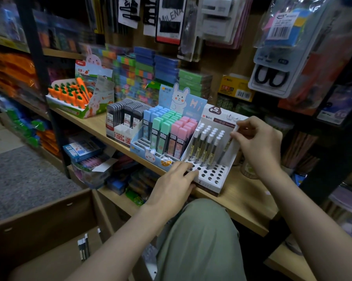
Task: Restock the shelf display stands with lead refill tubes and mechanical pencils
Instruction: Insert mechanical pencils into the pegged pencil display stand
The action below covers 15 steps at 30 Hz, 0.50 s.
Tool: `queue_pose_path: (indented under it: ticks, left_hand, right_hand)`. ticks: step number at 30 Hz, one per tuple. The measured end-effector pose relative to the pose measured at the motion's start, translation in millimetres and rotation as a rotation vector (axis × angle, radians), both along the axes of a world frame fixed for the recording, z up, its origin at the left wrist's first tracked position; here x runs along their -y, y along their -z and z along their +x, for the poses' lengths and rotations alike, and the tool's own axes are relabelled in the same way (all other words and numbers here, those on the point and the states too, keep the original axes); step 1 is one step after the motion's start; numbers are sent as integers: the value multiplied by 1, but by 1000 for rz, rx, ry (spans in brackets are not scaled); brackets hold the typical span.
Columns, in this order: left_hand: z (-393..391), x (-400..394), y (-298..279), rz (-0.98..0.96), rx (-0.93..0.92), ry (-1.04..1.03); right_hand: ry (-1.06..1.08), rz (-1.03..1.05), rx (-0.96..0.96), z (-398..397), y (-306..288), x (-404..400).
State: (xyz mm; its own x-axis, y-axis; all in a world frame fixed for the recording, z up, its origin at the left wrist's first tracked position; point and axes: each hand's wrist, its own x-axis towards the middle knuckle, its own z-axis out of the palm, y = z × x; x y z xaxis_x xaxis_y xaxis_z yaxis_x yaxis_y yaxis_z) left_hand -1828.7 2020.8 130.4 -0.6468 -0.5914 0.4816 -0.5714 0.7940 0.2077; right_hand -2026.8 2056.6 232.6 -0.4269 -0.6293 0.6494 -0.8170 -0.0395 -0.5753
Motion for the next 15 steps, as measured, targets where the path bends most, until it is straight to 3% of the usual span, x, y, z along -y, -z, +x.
queue_pose_path:
  ticks: [9,15]
  left_hand:
    - [6,-1,1,-1,-3,67]
    - [6,2,0,9,-24,73]
  right_hand:
    - [26,181,-40,2,-3,2]
    - [87,196,-215,4,2,-3]
